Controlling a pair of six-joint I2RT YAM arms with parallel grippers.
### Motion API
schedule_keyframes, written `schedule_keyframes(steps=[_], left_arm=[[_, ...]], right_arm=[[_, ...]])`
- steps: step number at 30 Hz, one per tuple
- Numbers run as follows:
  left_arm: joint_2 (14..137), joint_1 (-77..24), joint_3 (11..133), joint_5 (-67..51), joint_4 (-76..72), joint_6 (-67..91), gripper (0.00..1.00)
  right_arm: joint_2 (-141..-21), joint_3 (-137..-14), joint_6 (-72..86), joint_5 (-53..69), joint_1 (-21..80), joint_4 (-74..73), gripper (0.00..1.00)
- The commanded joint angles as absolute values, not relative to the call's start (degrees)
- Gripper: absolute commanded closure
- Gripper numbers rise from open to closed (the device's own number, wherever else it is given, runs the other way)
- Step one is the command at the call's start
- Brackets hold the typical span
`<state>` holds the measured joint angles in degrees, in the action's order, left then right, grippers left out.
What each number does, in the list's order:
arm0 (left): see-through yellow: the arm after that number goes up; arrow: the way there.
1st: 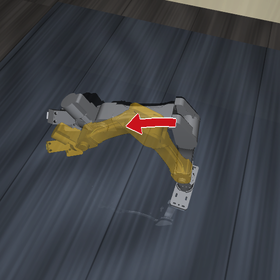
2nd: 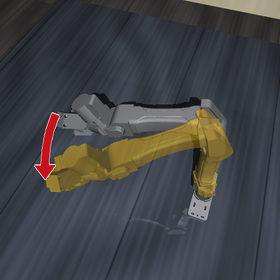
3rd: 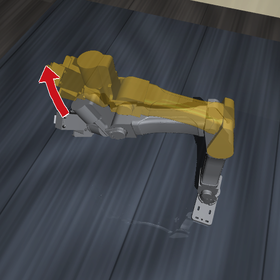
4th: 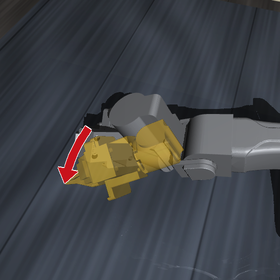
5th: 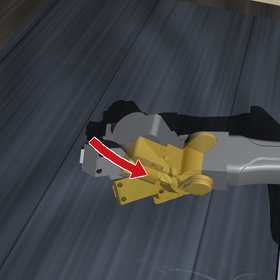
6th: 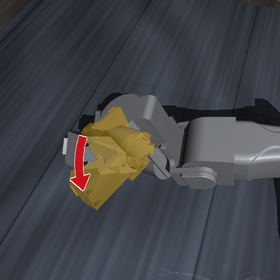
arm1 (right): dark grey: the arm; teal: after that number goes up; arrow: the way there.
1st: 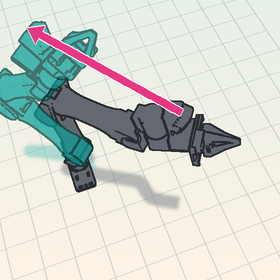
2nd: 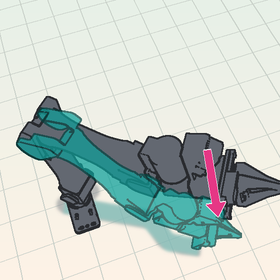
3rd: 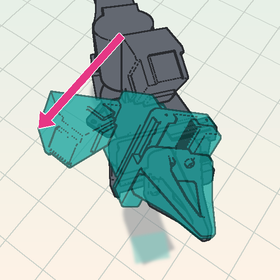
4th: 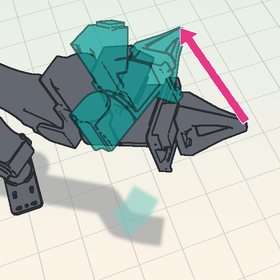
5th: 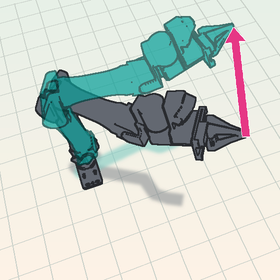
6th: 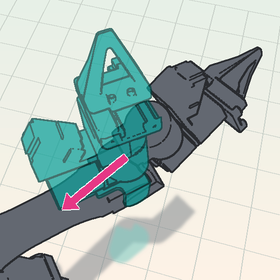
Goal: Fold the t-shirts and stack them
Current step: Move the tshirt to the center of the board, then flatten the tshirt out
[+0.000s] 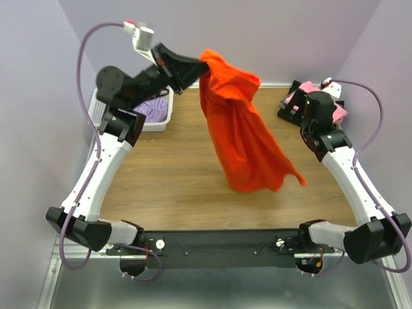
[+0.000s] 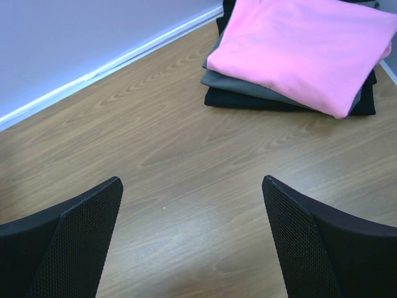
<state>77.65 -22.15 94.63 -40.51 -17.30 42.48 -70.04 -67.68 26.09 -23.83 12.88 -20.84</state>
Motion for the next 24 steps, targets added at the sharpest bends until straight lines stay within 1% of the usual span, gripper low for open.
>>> schedule_keyframes(steps=[1,2,3,4,5,6,9,12,19,21,24], left_arm=[[78.0,-22.2,83.2,-30.7,-7.2,38.4,0.8],[78.7,-22.3,79.3,-27.6,-4.1,37.6,0.5],[80.0,-22.2,78.1,-21.2,4.0,37.3,0.4],[85.5,-22.2,77.2,-16.9,10.4,35.4,0.28],[85.6,-22.2,76.9,-16.9,10.5,32.9,0.21],[87.3,-22.8,77.1,-14.6,14.5,31.0,0.17],[90.3,-25.6,77.8,-7.9,18.6,24.5,0.16],[92.5,-27.7,79.5,-5.3,21.4,20.7,0.15],[101.9,-33.3,83.1,-11.8,25.0,20.0,0.15],[104.8,-35.3,85.3,-12.3,26.6,19.9,0.16],[109.6,-37.4,88.0,-9.9,30.7,18.6,0.17]], right_arm=[[-67.8,-64.3,26.8,-26.3,12.6,-21.3,0.0],[-67.4,-63.0,26.9,-26.1,12.5,-21.4,0.0],[-66.7,-62.4,27.0,-26.0,12.6,-21.4,0.0],[-66.1,-61.2,27.1,-25.5,12.6,-21.7,0.0],[-66.1,-61.2,27.1,-25.2,12.6,-21.7,0.0],[-65.6,-60.3,27.1,-25.1,12.5,-22.3,0.0],[-65.3,-58.2,27.3,-24.6,12.6,-24.3,0.0],[-65.7,-56.6,29.1,-23.7,12.5,-27.1,0.0],[-65.8,-51.0,36.0,-17.8,12.4,-31.4,0.0],[-65.5,-49.1,37.0,-17.1,12.5,-32.0,0.0],[-64.3,-47.9,38.2,-16.8,12.4,-33.4,0.0]])
